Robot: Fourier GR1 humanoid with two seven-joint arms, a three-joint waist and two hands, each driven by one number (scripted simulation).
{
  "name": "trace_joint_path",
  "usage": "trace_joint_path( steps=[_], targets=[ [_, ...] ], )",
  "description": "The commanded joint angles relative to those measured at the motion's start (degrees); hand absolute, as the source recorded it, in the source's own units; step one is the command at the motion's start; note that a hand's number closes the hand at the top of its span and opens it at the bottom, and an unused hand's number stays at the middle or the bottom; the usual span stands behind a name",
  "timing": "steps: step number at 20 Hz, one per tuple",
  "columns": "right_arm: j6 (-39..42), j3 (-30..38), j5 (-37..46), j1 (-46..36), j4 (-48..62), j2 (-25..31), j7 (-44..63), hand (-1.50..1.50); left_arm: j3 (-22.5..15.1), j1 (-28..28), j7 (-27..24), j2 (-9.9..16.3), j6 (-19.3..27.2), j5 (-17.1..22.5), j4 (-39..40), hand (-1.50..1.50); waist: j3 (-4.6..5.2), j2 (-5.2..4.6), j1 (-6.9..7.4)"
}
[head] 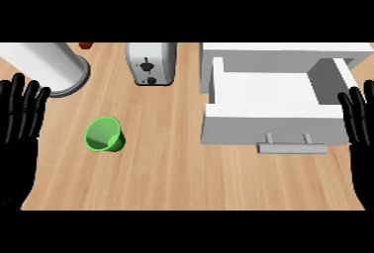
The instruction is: Pick up the cup, place it into the drawer and close the drawer
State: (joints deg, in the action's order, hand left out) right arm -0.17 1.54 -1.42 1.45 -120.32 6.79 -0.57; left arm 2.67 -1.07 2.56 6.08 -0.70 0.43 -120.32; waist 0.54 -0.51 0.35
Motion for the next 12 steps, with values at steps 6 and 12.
trace_joint_path(
  steps=[6,12],
  targets=[
    [-0.35,-3.19,2.49,-3.49,-0.06,-2.50,-0.06,-1.50,2.73,-3.06,-1.14,-0.03,1.97,-2.19,2.08,-1.50,-0.54,0.53,-0.33],
    [7.26,-1.57,-4.53,-3.72,4.02,2.14,5.45,-1.50,10.61,-3.32,-1.99,-3.47,4.45,9.97,15.19,-1.50,-0.51,0.44,-0.44]
  ],
)
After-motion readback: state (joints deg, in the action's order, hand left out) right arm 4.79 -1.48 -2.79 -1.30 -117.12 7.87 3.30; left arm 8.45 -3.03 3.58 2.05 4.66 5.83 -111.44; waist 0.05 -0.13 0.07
